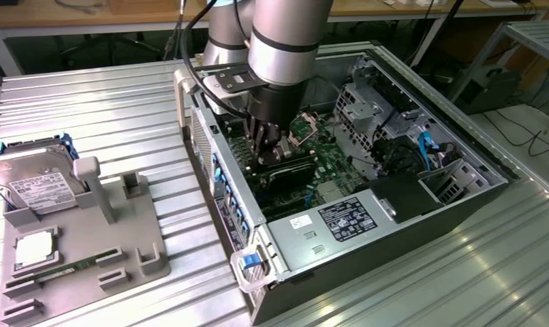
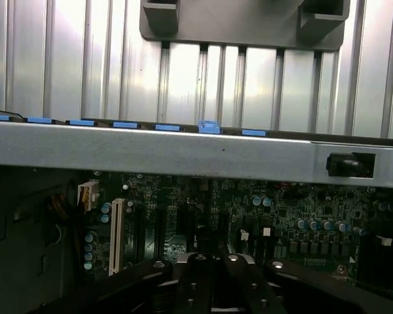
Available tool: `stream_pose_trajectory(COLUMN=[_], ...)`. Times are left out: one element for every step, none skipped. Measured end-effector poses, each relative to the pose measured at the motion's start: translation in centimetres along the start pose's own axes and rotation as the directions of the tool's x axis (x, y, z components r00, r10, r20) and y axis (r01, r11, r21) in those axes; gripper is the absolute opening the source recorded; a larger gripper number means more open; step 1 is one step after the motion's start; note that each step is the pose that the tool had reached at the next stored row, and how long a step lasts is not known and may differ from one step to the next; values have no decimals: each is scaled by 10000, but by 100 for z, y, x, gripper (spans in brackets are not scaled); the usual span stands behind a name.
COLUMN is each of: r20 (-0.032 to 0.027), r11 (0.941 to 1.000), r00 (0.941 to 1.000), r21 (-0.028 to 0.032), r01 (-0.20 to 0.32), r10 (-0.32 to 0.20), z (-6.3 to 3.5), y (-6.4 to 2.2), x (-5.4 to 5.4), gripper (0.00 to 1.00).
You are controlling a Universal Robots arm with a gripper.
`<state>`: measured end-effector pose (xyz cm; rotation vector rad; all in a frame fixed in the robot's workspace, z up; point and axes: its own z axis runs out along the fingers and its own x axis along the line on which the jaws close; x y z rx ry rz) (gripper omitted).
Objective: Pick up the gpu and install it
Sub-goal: 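Press down on the gpu until it lock into place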
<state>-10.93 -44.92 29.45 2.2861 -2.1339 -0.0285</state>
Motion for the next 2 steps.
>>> stream_pose_trajectory(r20=[0, 1], r11=[10000, 10000], r00=[10000, 10000], r21=[0, 0], r01=[0, 0], r10=[0, 0], z=[0, 0], y=[0, 0], x=[0, 0], gripper=[11, 11])
